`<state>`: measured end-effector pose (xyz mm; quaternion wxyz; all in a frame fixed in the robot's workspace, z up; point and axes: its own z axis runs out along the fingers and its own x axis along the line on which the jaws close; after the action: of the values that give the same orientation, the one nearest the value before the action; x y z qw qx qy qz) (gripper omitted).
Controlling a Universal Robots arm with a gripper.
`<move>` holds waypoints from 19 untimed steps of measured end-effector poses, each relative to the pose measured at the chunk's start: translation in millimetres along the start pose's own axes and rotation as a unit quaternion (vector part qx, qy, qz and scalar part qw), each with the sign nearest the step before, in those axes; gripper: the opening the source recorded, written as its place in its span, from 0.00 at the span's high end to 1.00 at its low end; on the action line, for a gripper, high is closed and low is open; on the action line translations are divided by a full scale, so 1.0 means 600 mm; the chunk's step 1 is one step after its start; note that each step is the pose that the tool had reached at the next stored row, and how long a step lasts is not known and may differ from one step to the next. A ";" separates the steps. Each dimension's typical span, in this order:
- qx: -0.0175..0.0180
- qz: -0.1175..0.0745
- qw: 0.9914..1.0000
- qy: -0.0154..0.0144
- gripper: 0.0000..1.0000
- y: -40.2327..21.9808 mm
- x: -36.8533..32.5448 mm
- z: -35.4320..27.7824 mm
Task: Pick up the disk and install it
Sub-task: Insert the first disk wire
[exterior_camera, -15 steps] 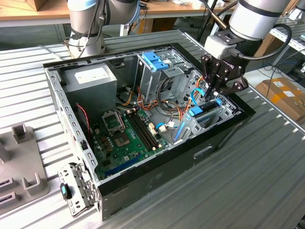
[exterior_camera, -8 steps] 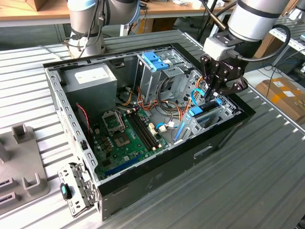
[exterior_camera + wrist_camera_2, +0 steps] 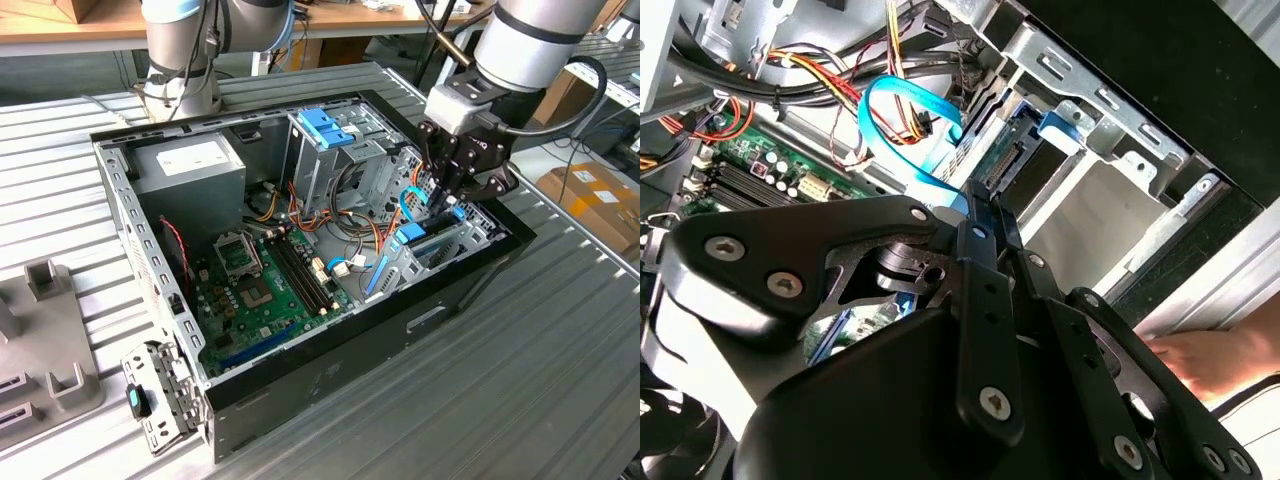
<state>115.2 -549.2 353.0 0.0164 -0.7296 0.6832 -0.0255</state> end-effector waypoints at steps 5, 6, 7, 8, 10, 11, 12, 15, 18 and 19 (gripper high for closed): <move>0.002 -0.008 1.000 0.000 0.84 0.004 0.005 0.002; 0.002 -0.008 1.000 0.000 0.84 0.006 0.005 0.002; 0.002 -0.009 1.000 0.000 0.84 0.008 0.005 0.003; 0.003 -0.009 1.000 0.000 0.84 0.009 0.005 0.003; 0.003 -0.009 1.000 0.000 0.84 0.009 0.005 0.004; 0.003 -0.009 1.000 0.000 0.84 0.009 0.005 0.004; 0.003 -0.010 1.000 0.000 0.84 0.009 0.005 0.004; 0.003 -0.010 1.000 0.000 0.84 0.007 0.005 0.005; 0.003 -0.010 1.000 0.000 0.84 0.006 0.005 0.005; 0.003 -0.010 1.000 0.000 0.84 0.006 0.005 0.005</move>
<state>111.9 -552.4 349.6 0.0183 -0.7365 0.6756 -0.0271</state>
